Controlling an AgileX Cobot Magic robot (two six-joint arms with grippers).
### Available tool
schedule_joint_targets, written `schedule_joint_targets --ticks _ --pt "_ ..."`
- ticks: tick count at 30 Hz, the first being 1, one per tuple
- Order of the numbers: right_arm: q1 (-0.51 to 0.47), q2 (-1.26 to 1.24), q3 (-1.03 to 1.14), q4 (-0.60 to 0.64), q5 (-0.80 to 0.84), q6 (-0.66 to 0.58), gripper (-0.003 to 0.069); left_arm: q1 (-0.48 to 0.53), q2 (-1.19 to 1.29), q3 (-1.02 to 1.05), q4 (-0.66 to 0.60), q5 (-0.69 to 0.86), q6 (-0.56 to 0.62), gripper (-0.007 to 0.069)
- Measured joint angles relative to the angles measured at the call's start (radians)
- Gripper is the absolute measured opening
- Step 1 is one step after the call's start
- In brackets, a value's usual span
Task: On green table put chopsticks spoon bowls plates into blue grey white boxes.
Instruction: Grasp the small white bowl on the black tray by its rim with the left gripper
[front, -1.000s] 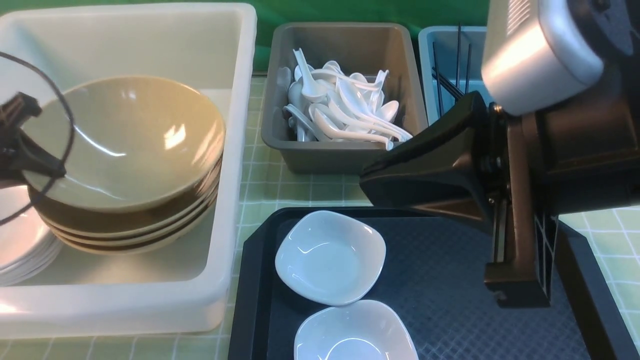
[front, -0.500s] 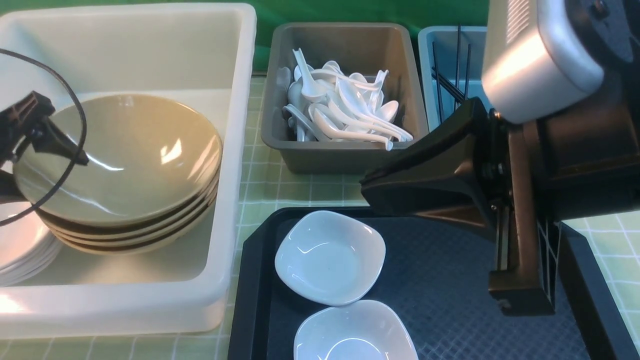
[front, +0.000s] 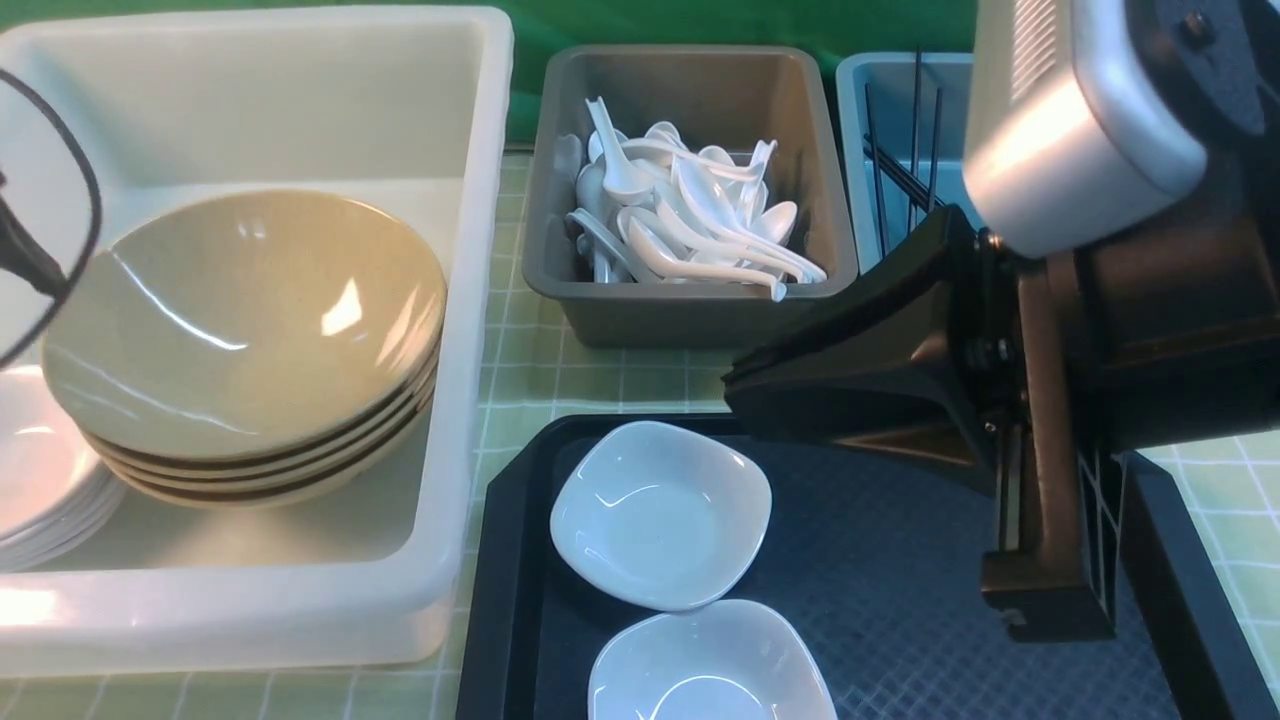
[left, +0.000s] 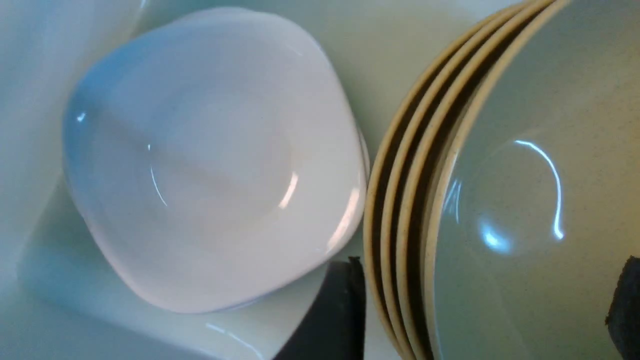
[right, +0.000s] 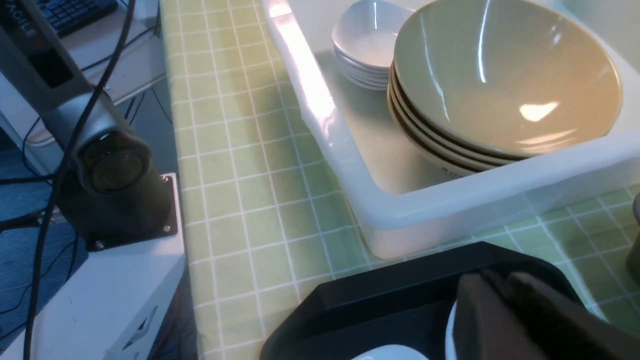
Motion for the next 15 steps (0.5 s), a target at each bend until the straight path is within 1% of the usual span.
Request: schedule_joint_targets --ticks 2,4,6,9,10,12,13,14,15 --pt "0.000 0.000 0.000 0.000 0.007 0.002 0.0068 -0.011 -0.039 -0.002 -0.035 0.006 0.014 0.0663" --pt "0.000 0.000 0.000 0.000 0.021 0.002 0.0069 -0.047 -0.076 -0.003 -0.069 0.010 0.061 0.0663" --pt "0.000 -0.006 0.000 0.000 0.065 -0.014 0.0069 -0.190 -0.142 -0.006 -0.154 0.017 0.204 0.0662" --pt "0.000 -0.027 0.000 -0.004 0.116 -0.027 0.0069 -0.352 -0.170 -0.002 -0.202 0.022 0.326 0.0652" --pt "0.000 -0.038 0.000 -0.004 0.137 -0.027 0.0069 -0.430 -0.173 0.003 -0.214 0.026 0.372 0.0644" --pt "0.000 -0.075 0.000 -0.004 0.172 -0.027 0.0071 -0.598 -0.164 0.027 -0.228 0.037 0.443 0.0626" --pt "0.000 -0.083 0.000 -0.004 0.176 -0.027 0.0071 -0.626 -0.161 0.029 -0.228 0.038 0.447 0.0624" --pt "0.000 -0.116 0.000 -0.004 0.188 -0.027 0.0074 -0.719 -0.132 0.041 -0.221 0.044 0.471 0.0603" --pt "0.000 -0.134 0.000 -0.004 0.189 -0.027 0.0076 -0.778 -0.112 0.043 -0.216 0.047 0.479 0.0591"
